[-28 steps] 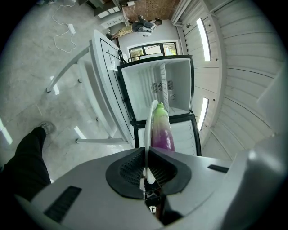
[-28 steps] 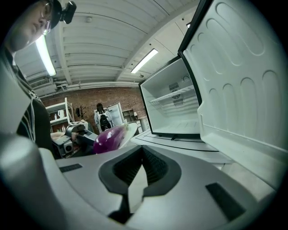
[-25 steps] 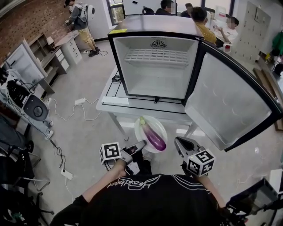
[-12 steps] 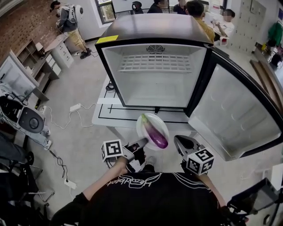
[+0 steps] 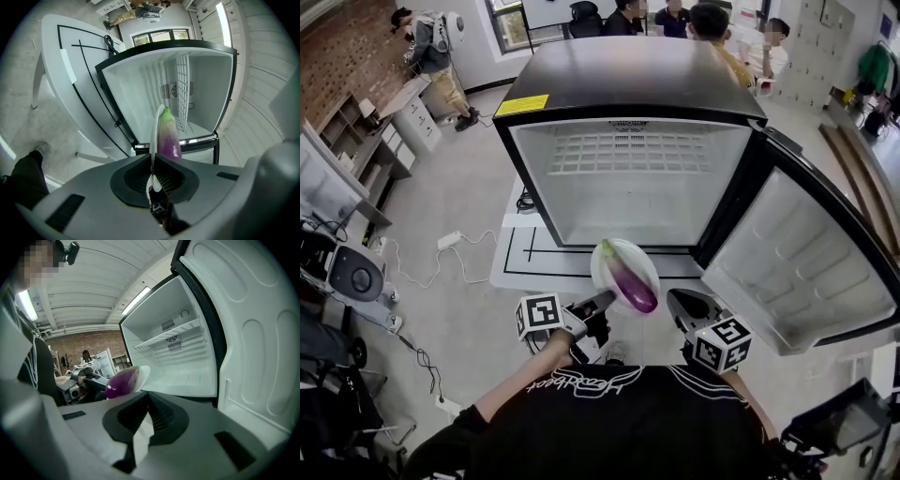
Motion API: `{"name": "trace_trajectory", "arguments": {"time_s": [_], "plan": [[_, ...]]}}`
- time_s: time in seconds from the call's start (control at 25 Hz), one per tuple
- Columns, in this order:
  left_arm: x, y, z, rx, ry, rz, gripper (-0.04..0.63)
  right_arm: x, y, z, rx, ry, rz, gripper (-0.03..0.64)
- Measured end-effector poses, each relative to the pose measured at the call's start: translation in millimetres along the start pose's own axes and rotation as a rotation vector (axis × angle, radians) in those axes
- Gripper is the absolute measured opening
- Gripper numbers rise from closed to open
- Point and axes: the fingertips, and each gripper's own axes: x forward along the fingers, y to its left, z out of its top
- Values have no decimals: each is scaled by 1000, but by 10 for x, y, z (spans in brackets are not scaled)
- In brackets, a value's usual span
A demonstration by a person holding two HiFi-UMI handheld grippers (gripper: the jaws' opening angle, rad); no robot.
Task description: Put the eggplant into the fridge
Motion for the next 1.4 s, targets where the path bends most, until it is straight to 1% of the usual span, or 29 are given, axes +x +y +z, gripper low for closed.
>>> {"name": "trace_trajectory", "arguments": {"time_s": [0.36,0.56,0.72,0.88,1.04,1.16,1.4], "plan": [[234,42,284,-4,27,8,25,74,-197,78,23,-8,-74,6],[379,74,407,9,30,16,25,108,-268,97,31,-14,-93,6],[514,72,561,29,27,25,25,155,-333,194,31,-30,-112,6],[650,124,680,46,17,43,25,195,-363,191,35,-31,-115,6],[773,201,837,76,-19,82,25,275,-405,211,46,-38,-114,6],[865,259,953,75,-39,108,25,357,-407,286,59,-52,-102,6],[1084,350,1085,83,-49,134,25,487,-428,363,36,-61,-82,6]]}}
